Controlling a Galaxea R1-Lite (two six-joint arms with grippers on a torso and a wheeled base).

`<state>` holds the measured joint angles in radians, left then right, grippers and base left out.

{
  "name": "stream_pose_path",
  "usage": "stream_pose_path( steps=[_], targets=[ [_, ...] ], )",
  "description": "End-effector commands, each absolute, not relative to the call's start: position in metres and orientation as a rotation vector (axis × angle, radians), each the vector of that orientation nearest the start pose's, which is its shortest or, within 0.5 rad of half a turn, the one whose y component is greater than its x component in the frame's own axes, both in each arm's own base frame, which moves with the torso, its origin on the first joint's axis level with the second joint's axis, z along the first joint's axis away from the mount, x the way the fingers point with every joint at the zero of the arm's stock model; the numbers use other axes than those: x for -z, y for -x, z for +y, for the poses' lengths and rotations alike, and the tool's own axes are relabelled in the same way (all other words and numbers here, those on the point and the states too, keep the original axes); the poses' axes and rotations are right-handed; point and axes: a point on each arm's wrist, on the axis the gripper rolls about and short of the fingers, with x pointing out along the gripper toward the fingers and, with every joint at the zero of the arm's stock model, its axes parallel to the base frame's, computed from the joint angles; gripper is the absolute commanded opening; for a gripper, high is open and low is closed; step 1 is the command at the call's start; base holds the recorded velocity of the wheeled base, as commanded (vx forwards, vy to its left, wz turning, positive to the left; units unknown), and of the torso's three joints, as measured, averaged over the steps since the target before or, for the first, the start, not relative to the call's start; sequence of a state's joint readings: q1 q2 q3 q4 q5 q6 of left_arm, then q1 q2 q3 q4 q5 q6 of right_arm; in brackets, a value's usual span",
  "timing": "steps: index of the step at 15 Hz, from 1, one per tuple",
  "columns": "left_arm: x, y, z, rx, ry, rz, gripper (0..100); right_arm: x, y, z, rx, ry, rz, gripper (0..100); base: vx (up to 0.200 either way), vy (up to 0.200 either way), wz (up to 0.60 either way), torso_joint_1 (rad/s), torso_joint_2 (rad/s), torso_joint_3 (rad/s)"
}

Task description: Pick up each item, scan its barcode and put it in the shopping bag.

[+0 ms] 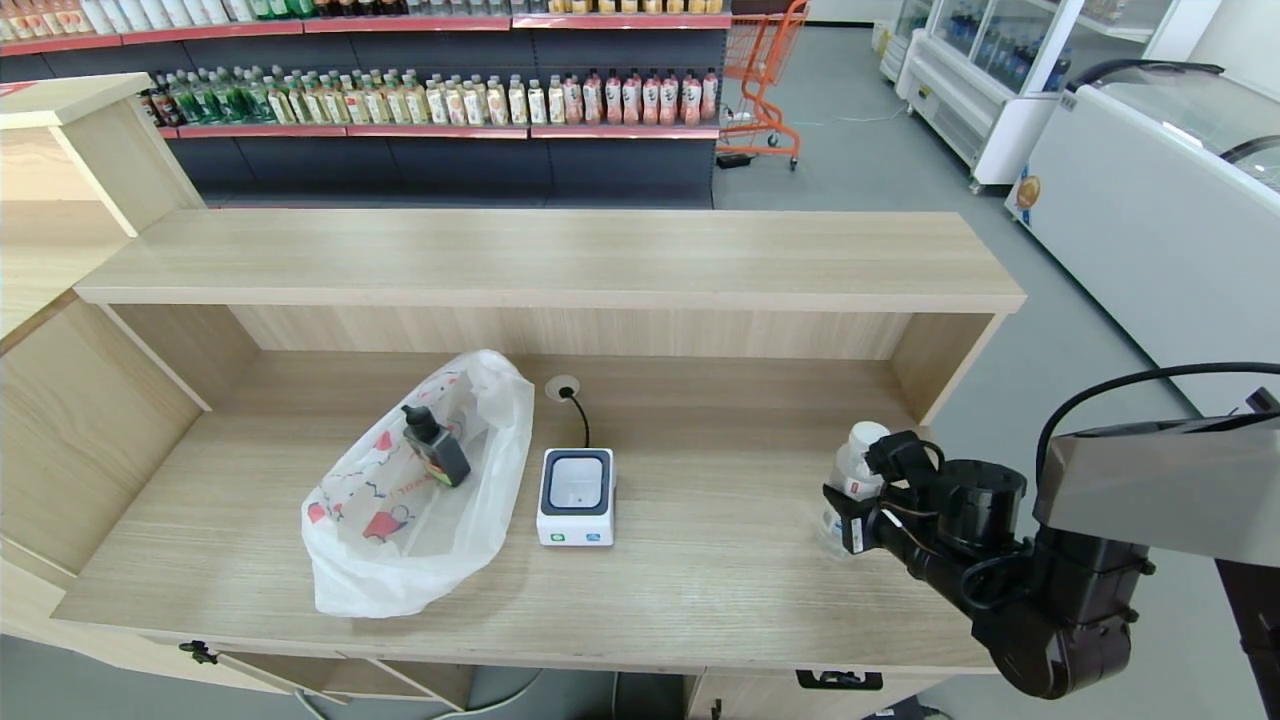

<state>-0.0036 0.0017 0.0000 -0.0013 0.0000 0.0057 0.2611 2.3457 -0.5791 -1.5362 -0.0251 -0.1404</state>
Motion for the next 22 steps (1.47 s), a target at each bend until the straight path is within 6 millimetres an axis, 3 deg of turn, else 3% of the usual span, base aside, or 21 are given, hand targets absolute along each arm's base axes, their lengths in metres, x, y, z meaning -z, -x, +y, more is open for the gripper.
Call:
stream_pose_path(
  steps=[1, 6, 12, 16, 17, 19, 21, 22],
  targets=[
    [-0.076, 0.023, 0.0, 0.003, -0.006, 0.0, 100, -0.005, -0.338, 0.089, -0.248, 0.174, 0.213, 0, 0.0, 0.0, 0.0, 0.0, 0.0, 0.0],
    [-0.076, 0.023, 0.0, 0.003, -0.006, 0.0, 100, -0.003, -0.335, 0.088, -0.246, 0.178, 0.217, 0, 0.0, 0.0, 0.0, 0.0, 0.0, 0.0],
    [-0.076, 0.023, 0.0, 0.003, -0.006, 0.0, 100, 0.013, -0.32, 0.084, -0.248, 0.183, 0.296, 0, 0.0, 0.0, 0.0, 0.0, 0.0, 0.0],
    [-0.076, 0.023, 0.0, 0.003, -0.006, 0.0, 100, 0.001, -0.321, 0.083, -0.237, 0.135, 0.264, 0, 0.0, 0.0, 0.0, 0.0, 0.0, 0.0],
    [-0.076, 0.023, 0.0, 0.003, -0.006, 0.0, 100, -0.01, -0.324, 0.084, -0.232, 0.094, 0.227, 0, 0.0, 0.0, 0.0, 0.0, 0.0, 0.0],
    [-0.076, 0.023, 0.0, 0.003, -0.006, 0.0, 100, -0.058, -0.327, 0.081, -0.258, -0.036, 0.118, 0, 0.0, 0.0, 0.0, 0.0, 0.0, 0.0],
    [-0.076, 0.023, 0.0, 0.003, -0.006, 0.0, 100, -0.11, -0.311, 0.08, -0.417, -0.191, 0.117, 0, 0.0, 0.0, 0.0, 0.0, 0.0, 0.0],
    [-0.076, 0.023, 0.0, 0.003, -0.006, 0.0, 100, -0.143, -0.288, 0.073, -0.563, -0.254, 0.154, 0, 0.0, 0.0, 0.0, 0.0, 0.0, 0.0]
  ],
)
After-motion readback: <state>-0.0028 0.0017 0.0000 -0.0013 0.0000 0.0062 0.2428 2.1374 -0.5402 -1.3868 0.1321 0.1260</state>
